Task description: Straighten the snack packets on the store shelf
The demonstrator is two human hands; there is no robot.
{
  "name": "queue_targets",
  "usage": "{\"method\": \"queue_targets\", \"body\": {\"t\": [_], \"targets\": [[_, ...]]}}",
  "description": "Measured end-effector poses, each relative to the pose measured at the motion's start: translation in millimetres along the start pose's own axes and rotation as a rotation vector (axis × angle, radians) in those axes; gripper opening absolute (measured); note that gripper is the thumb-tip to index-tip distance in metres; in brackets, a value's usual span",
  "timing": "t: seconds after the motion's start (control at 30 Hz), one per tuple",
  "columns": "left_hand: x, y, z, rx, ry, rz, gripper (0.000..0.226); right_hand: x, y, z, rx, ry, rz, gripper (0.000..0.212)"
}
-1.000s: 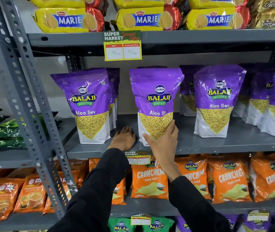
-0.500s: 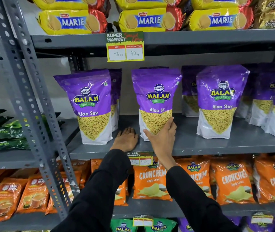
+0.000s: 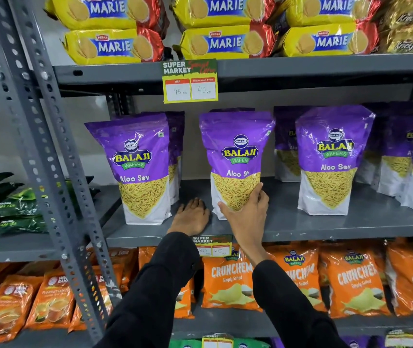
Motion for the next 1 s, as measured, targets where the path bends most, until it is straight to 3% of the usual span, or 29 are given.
{"method": "queue_targets", "body": {"t": [1.0], "targets": [[3.4, 2.0, -5.3, 0.008, 0.016, -0.001, 0.06, 4.9, -2.4, -2.2, -0.003, -0.036, 0.039, 0.13]]}}
Point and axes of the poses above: each hand's wrist, its own z-axis towards the middle knuckle, its own x-axis out of the back of the hand, y = z × x, the point moved 9 cm from there along z, towards the middle knuckle, and after that the axes turned 14 degrees about -y, right-handed, at the moved point
